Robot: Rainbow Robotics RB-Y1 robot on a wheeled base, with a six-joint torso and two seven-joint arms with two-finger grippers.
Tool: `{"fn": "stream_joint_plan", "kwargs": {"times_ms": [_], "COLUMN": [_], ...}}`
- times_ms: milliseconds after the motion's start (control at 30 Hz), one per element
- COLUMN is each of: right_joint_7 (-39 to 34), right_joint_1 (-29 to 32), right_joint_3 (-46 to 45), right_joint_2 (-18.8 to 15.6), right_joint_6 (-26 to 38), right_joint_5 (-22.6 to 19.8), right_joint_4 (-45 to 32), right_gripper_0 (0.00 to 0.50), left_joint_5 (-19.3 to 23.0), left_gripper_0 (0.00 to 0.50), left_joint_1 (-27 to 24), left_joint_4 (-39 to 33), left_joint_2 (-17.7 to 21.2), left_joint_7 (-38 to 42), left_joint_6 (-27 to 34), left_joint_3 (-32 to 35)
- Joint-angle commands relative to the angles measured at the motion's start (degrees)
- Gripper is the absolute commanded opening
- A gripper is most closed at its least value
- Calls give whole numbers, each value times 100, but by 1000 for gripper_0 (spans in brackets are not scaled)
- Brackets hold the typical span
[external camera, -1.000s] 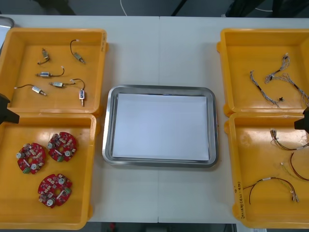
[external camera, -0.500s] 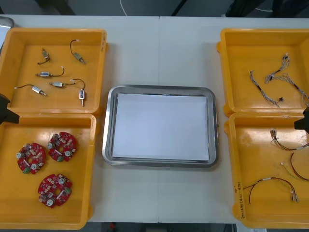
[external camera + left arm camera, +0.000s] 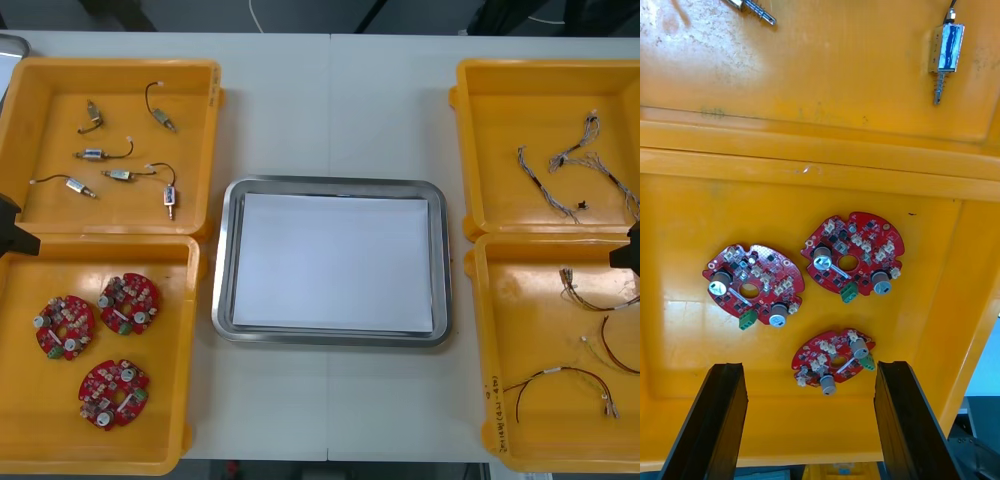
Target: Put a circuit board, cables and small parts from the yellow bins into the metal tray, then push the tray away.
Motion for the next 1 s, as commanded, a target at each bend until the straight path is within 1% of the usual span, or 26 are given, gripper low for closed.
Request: {"fn": "stream_joint_plan", "kwargs": {"times_ms": [33,1000], "right_joint_7": [145,145], "right_joint_1": [66,66], "right_joint_3": [-145,-145], "right_joint_2": [-207,-207], "right_joint_6": [16,16], "right_joint_5": [10,10], "right_joint_4": [-49,-49], "right_gripper_0": [500,500], "left_joint_5": [-40,-40], "left_gripper_0": [500,500], "left_joint_1": [79,79], "left_joint_4": [-146,-146], "left_joint_2": [216,216], "left_joint_7": [-601,-601], "left_joint_6": [36,36], "left_joint_3": [161,161]}}
